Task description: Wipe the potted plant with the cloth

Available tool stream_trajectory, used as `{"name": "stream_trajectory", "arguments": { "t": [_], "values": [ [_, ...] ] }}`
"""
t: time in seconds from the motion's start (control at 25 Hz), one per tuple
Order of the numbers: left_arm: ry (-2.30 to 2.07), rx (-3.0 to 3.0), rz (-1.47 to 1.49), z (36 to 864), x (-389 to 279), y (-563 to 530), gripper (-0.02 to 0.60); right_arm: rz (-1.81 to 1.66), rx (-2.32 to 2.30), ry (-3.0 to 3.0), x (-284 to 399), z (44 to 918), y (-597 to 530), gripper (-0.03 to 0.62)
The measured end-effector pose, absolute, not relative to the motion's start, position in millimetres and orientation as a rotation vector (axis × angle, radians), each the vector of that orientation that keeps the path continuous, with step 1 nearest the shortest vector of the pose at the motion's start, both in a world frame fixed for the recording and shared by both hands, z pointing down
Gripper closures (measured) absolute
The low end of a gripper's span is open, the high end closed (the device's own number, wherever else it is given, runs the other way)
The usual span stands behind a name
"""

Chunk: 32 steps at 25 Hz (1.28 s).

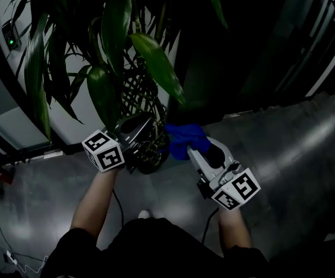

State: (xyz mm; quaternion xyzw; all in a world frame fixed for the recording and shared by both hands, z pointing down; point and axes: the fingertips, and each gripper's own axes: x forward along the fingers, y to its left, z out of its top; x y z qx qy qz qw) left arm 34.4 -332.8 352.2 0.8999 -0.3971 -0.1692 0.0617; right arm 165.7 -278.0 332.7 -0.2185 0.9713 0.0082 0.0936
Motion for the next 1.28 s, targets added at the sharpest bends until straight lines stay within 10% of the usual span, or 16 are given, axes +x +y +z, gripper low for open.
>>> {"name": "stream_trajectory", "arguments": {
  "t": [1.28],
  "values": [
    [-1.9,2.528,-0.524,280.6,35.4,-373.2,0.575,0.202,0.017,2.656,143.6,172.8,-390.9,0.485]
  ]
}}
